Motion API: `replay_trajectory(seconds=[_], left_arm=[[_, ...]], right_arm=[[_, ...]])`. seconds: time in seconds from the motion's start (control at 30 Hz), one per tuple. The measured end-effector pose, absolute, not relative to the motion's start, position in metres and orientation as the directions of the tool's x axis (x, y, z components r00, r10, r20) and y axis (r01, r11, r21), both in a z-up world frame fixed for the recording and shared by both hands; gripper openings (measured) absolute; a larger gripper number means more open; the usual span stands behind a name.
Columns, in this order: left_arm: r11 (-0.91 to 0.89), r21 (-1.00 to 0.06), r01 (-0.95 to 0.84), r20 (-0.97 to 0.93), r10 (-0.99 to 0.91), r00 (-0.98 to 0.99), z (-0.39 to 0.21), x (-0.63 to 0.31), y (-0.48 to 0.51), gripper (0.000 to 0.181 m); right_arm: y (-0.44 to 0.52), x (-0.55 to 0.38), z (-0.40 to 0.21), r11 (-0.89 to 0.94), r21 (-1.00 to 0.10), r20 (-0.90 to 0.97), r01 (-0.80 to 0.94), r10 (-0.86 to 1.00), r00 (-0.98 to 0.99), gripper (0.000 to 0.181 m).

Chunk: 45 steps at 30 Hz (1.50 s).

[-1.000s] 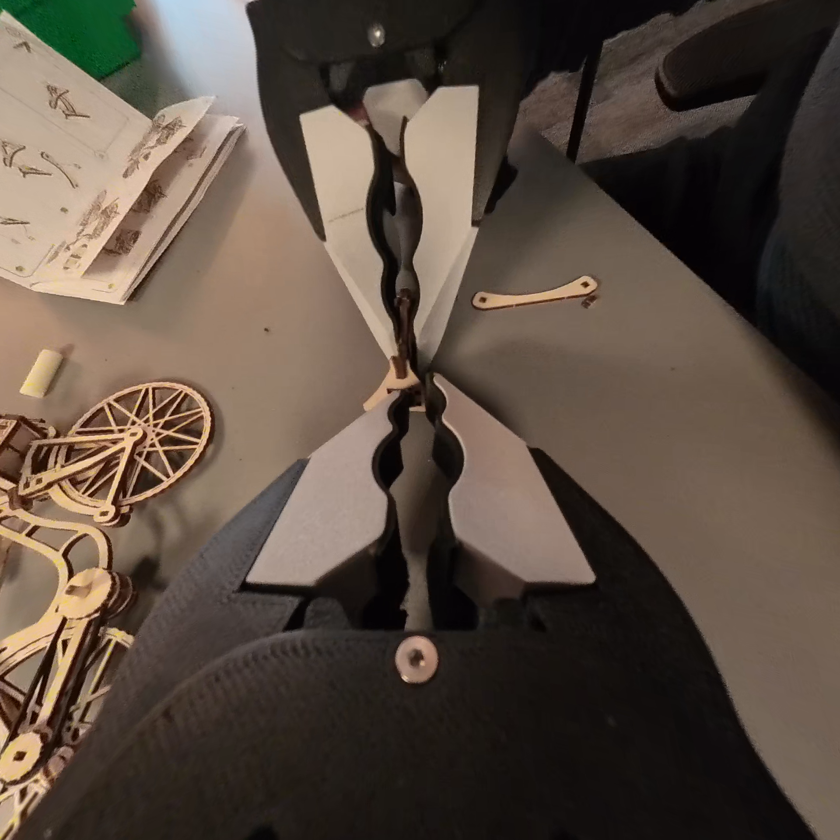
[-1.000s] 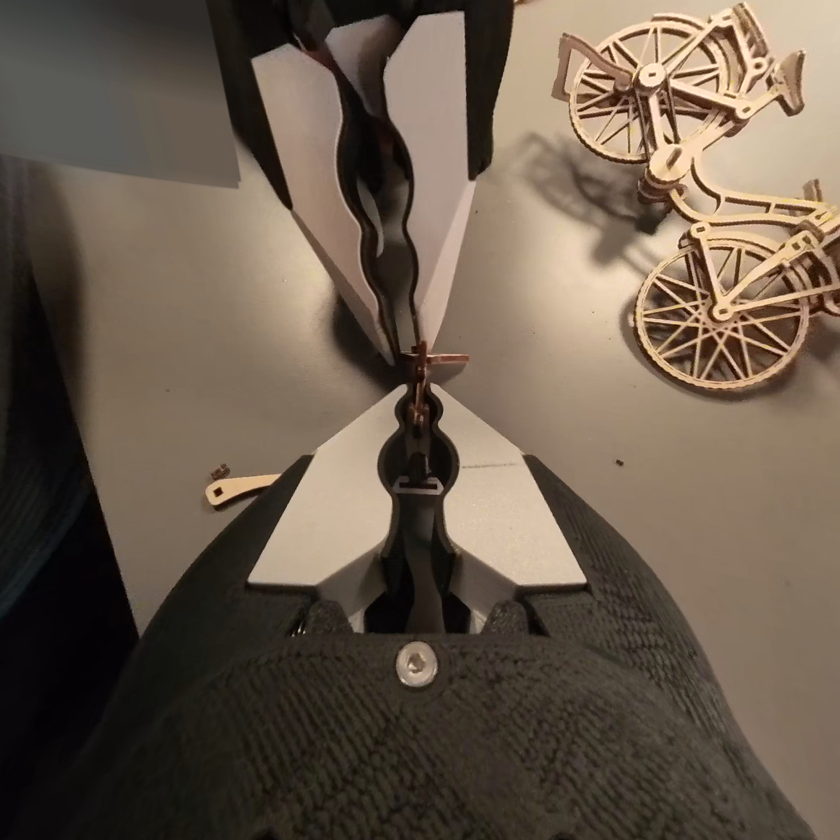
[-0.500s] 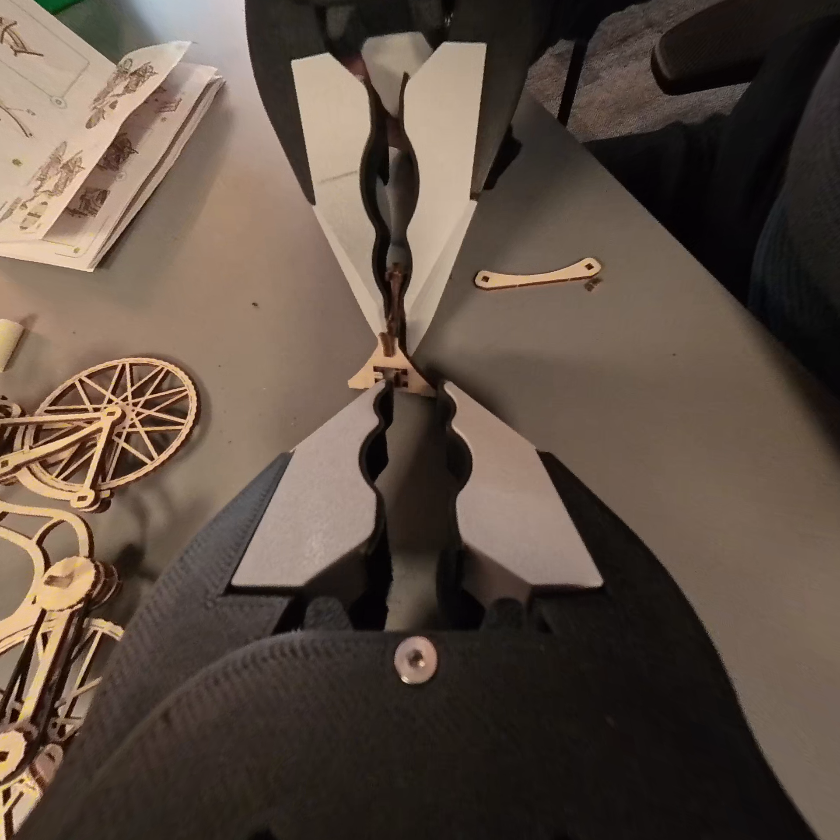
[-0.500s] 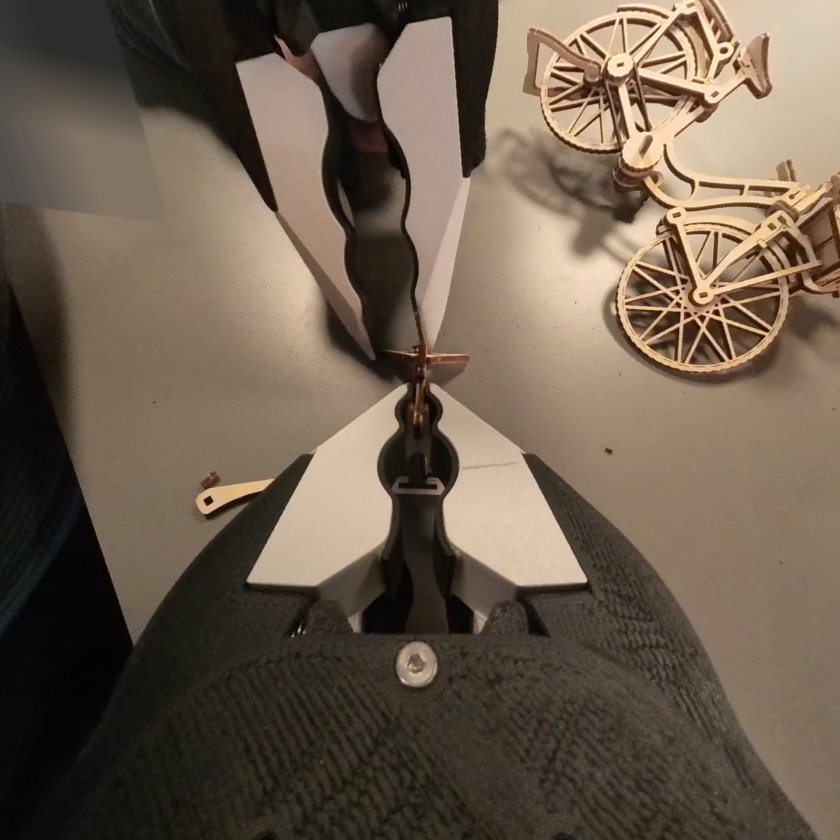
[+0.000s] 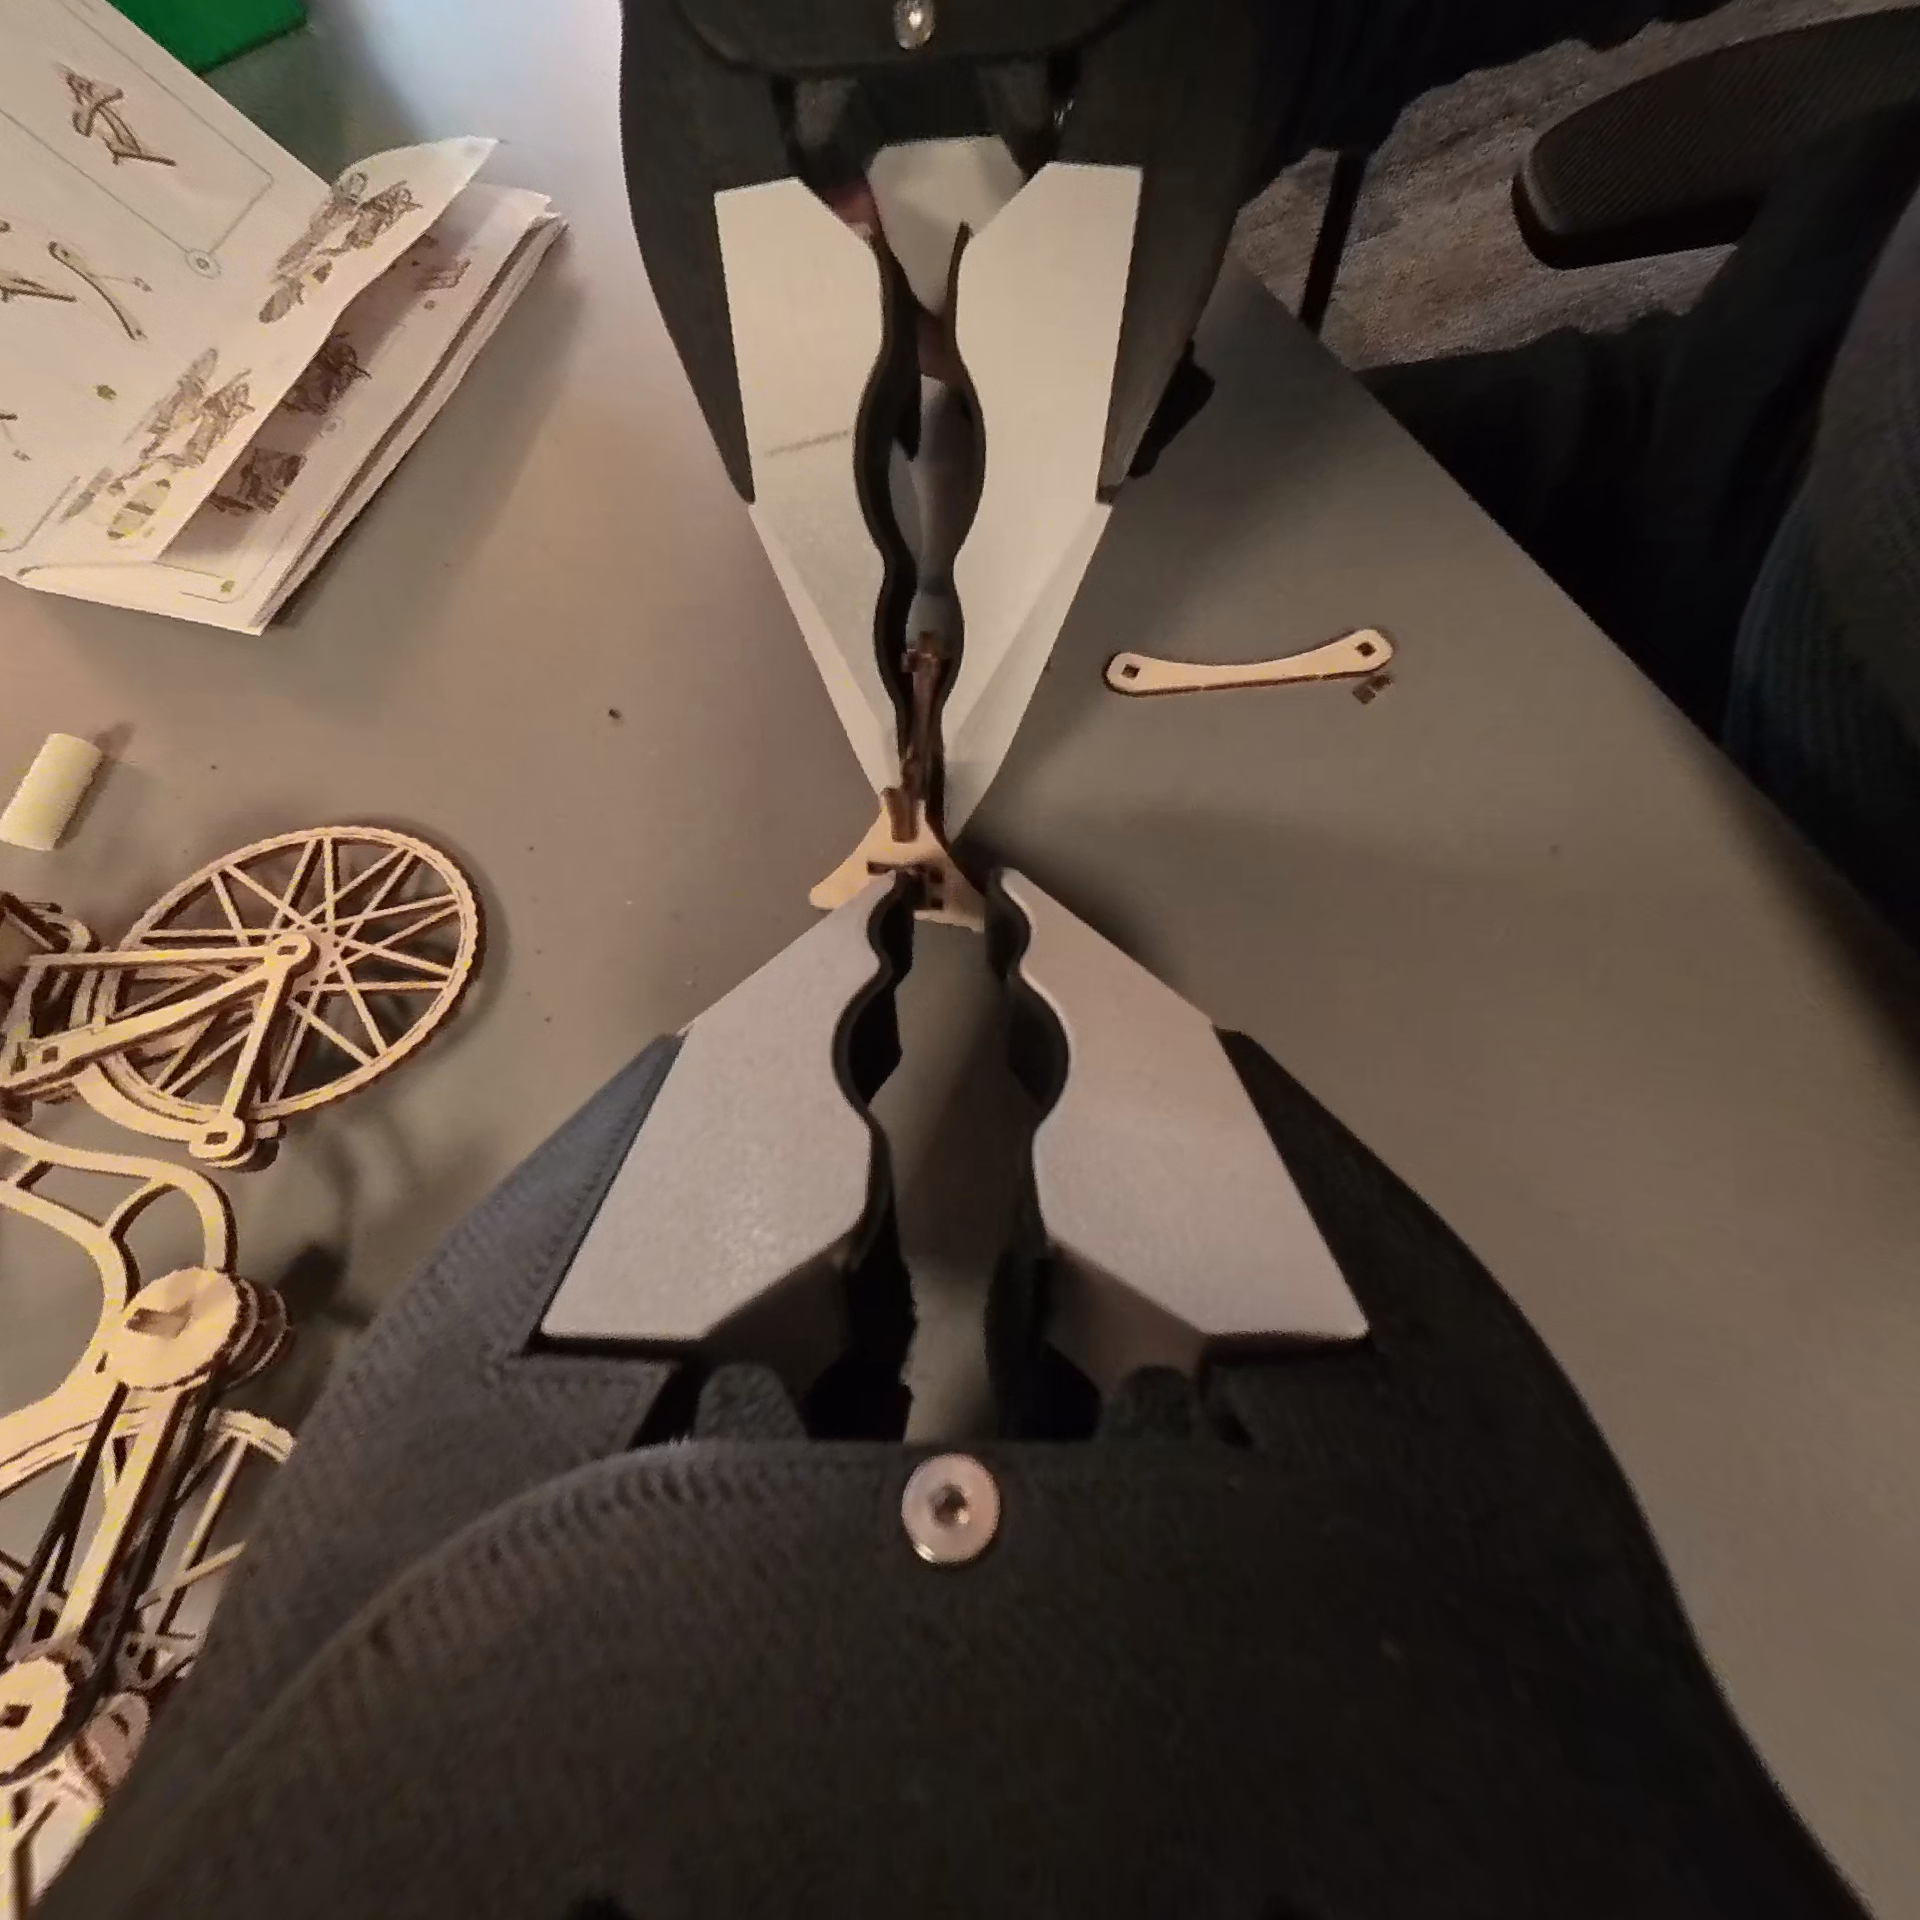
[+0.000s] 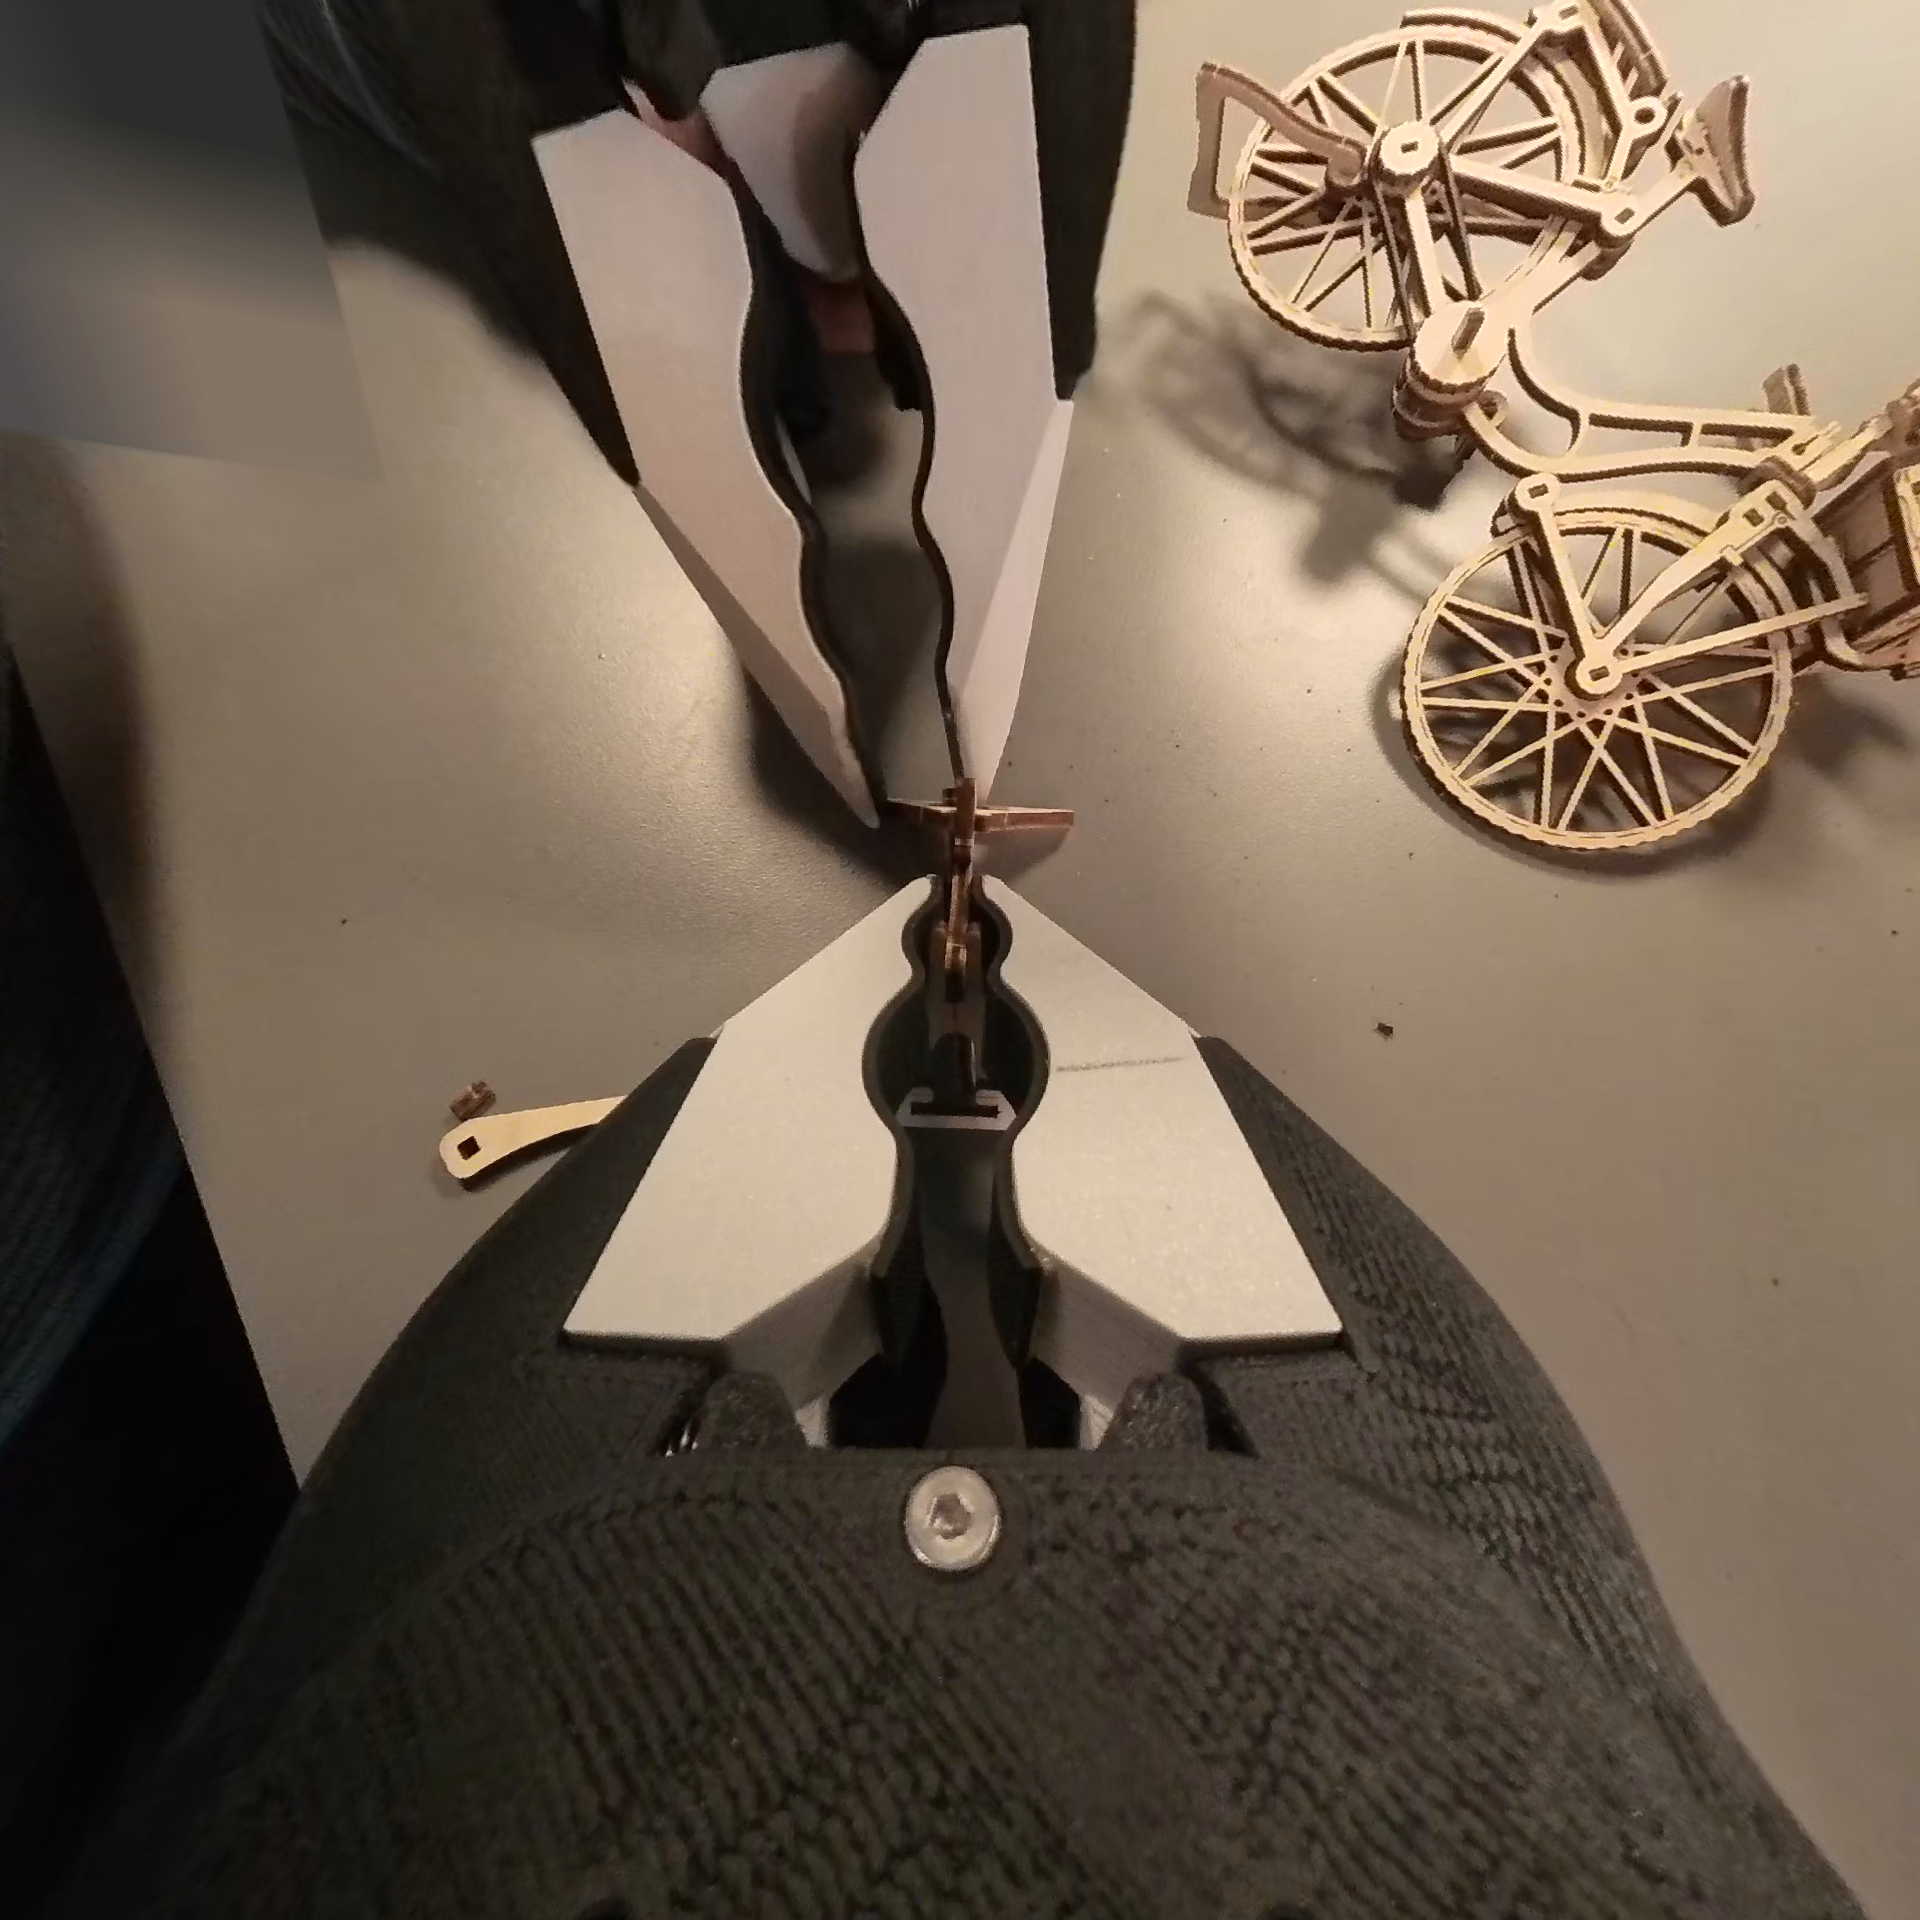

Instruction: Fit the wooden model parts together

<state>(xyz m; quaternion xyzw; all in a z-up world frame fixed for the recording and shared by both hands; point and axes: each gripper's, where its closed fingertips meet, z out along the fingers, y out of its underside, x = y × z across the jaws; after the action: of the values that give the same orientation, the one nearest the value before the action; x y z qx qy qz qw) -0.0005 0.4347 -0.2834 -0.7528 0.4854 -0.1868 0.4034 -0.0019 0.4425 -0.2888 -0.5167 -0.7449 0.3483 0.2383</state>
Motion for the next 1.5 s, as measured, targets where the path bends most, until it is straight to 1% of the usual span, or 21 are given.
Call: replay_trajectory(seconds=[0.23,0.47,0.5,0.53,0.57,0.67,0.83,1.0,1.07,1.27,1.5], left_arm=[[-0.198,-0.792,-0.577,-0.125,-0.874,0.47,-0.282,0.0,0.437,0.009],[-0.23,-0.797,-0.558,-0.086,-0.871,0.484,-0.282,-0.001,0.438,0.009],[-0.241,-0.799,-0.551,-0.075,-0.869,0.488,-0.282,-0.001,0.439,0.009],[-0.249,-0.801,-0.545,-0.069,-0.866,0.496,-0.282,-0.002,0.439,0.009],[-0.254,-0.801,-0.542,-0.067,-0.861,0.503,-0.281,-0.002,0.44,0.009],[-0.249,-0.801,-0.545,-0.075,-0.861,0.503,-0.281,-0.003,0.44,0.01],[-0.251,-0.8,-0.545,-0.072,-0.861,0.503,-0.282,-0.003,0.44,0.01],[-0.25,-0.8,-0.545,-0.074,-0.861,0.503,-0.281,-0.002,0.44,0.01],[-0.248,-0.8,-0.546,-0.076,-0.861,0.502,-0.281,-0.002,0.44,0.011],[-0.235,-0.799,-0.553,-0.073,-0.876,0.477,-0.281,0.0,0.436,0.025],[-0.289,-0.817,-0.499,0.004,-0.869,0.495,-0.277,-0.002,0.438,0.044]], right_arm=[[0.442,-0.002,-0.289,0.223,-0.764,-0.005,0.605,0.936,-0.351,0.002],[0.443,-0.002,-0.288,0.217,-0.767,-0.005,0.604,0.939,-0.343,0.001],[0.444,-0.002,-0.288,0.218,-0.768,-0.001,0.602,0.94,-0.342,0.005],[0.445,-0.002,-0.287,0.214,-0.773,-0.001,0.598,0.941,-0.339,0.023],[0.446,-0.001,-0.284,0.209,-0.784,-0.001,0.584,0.941,-0.339,0.033],[0.453,0.006,-0.271,0.228,-0.824,0.071,0.519,0.95,-0.304,0.04],[0.458,0.028,-0.267,0.222,-0.839,0.128,0.497,0.968,-0.216,0.034],[0.454,0.038,-0.273,0.195,-0.821,0.112,0.537,0.977,-0.184,0.038],[0.452,0.039,-0.276,0.205,-0.81,0.117,0.55,0.975,-0.191,0.037],[0.452,0.039,-0.281,0.22,-0.787,0.131,0.577,0.973,-0.192,0.042],[0.459,0.037,-0.285,0.206,-0.773,0.139,0.6,0.978,-0.158,0.041]])
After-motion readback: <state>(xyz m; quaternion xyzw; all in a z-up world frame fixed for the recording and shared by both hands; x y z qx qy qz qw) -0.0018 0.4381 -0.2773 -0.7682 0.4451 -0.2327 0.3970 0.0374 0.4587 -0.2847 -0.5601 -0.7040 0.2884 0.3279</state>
